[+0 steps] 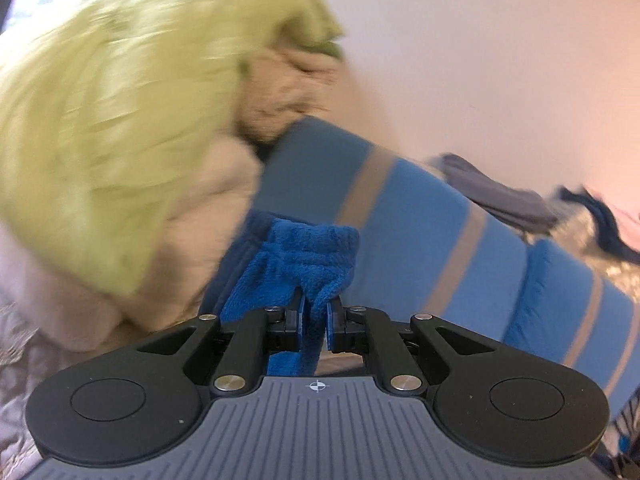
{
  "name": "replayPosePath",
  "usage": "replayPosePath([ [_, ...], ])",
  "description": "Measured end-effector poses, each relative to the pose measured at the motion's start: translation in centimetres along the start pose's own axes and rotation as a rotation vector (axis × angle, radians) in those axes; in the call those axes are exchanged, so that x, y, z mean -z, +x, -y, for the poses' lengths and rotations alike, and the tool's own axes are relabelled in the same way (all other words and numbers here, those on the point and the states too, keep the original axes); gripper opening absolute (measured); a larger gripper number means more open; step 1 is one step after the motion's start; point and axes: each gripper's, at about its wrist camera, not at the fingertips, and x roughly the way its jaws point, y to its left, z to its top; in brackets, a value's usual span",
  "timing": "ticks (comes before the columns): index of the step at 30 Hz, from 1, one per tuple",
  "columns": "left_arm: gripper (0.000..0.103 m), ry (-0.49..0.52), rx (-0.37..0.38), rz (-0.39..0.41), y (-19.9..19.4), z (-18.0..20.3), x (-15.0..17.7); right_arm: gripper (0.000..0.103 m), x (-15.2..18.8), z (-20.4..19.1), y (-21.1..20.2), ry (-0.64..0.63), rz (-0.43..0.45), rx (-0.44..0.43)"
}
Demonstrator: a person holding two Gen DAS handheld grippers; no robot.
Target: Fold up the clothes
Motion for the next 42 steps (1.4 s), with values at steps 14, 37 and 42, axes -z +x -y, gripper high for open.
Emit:
replayPosePath([
  [14,0.01,0.363,0.135,-0.046,4.9,14.7,1.8,0.103,1.5,3.7,3.2,0.242,-0.252,0.01],
  [37,0.075,0.504,0.301,-0.436,7.9,19.6,13.4,0.103,2.7,3.5,4.9,0.214,-0.383,0.019],
  [42,0.075,0.5,0.197,-0.407,6.0,16.3,12.9,0.103,2.4,2.0,4.5,0.085,-0.35,0.022],
])
